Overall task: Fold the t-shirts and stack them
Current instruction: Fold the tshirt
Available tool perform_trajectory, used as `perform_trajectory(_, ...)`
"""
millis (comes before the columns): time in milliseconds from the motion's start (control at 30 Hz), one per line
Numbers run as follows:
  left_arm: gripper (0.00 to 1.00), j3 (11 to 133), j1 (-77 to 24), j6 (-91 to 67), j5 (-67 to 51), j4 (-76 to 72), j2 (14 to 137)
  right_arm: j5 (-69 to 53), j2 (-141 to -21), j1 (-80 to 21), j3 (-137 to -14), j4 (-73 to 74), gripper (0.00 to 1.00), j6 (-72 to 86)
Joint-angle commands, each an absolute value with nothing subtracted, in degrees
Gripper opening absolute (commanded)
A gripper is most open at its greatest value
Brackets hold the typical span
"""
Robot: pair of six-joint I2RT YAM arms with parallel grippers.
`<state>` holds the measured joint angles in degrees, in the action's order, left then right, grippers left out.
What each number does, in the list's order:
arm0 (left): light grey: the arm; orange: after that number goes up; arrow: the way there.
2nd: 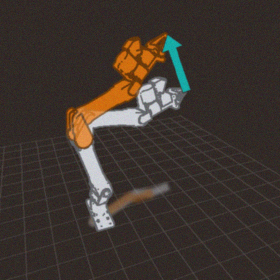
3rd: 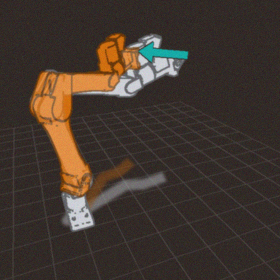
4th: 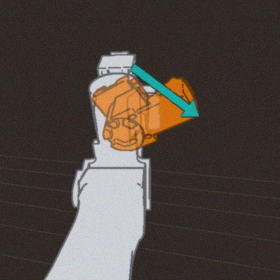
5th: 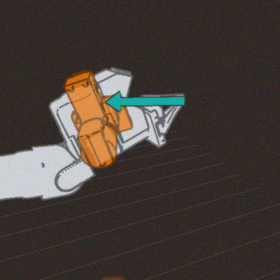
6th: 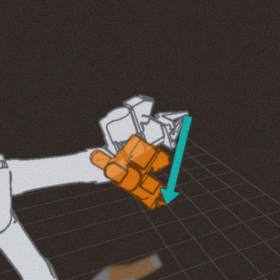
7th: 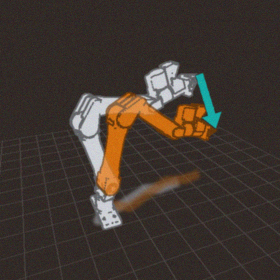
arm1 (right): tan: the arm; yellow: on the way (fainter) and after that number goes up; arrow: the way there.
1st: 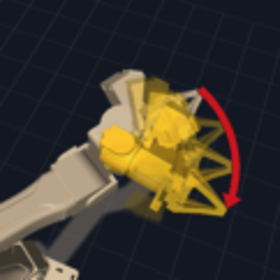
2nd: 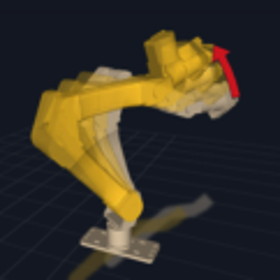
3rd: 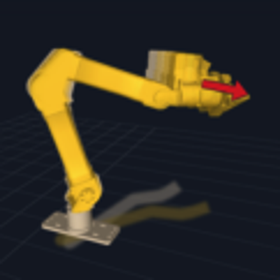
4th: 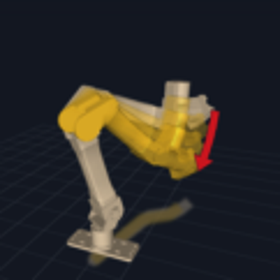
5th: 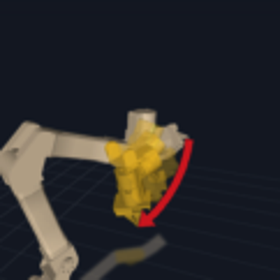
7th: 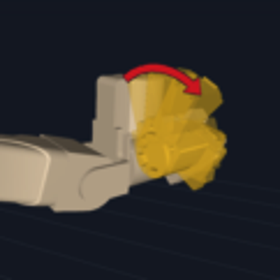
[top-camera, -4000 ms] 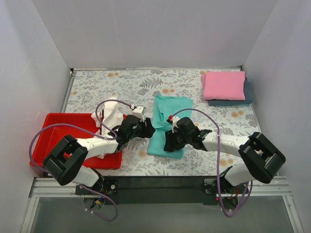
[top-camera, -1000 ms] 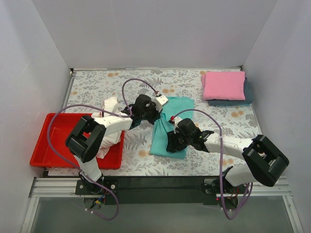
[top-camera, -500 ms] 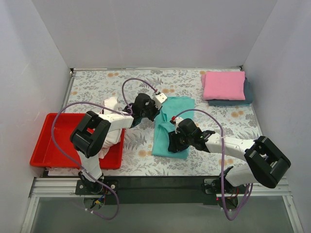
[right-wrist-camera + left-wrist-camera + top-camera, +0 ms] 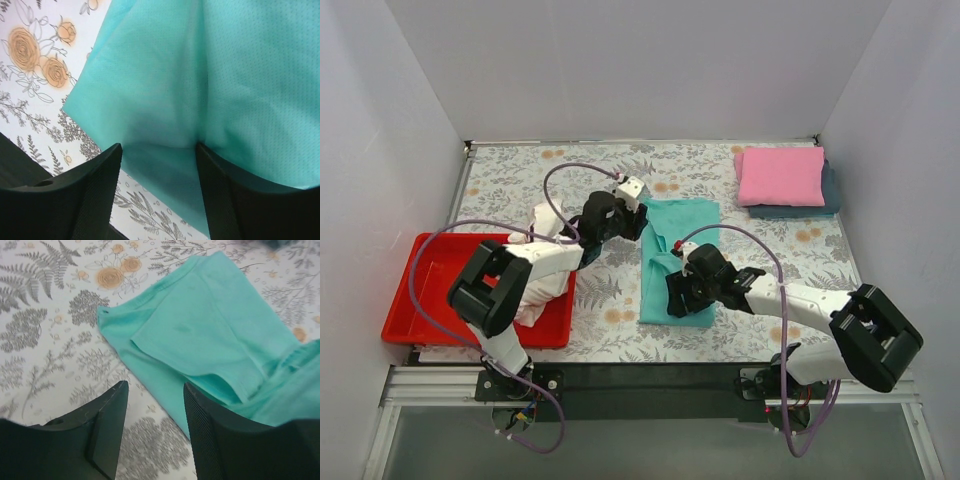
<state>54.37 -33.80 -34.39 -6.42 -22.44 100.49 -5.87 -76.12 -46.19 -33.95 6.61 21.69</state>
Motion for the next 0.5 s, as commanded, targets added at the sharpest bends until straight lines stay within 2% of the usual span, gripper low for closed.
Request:
perform_trajectory(0,0.46,47.1,-35.8,-46.7,-4.6,-23.5,89.6,-2.5,-74.8,-46.1,-36.9,15.4,0.57,19.5)
perform_trajectory(167,0.47,39.6,-40.0,-55.8,-0.7,-13.0,80.1,-0.4,-70.1,-46.1,-39.7,19.2,0.64,19.2)
perform_trajectory(333,0.47,32.7,-43.2,-69.9,-6.3,-8.8,73.3,6.8,-60.9,-45.9,-38.1,24.9,0.69,22.1)
perform_trajectory(467,0.48,29.8,-45.1,-75.8,-8.3,-5.4,72.6,9.6,-56.3,-43.0,-34.6,27.2,0.73,24.1)
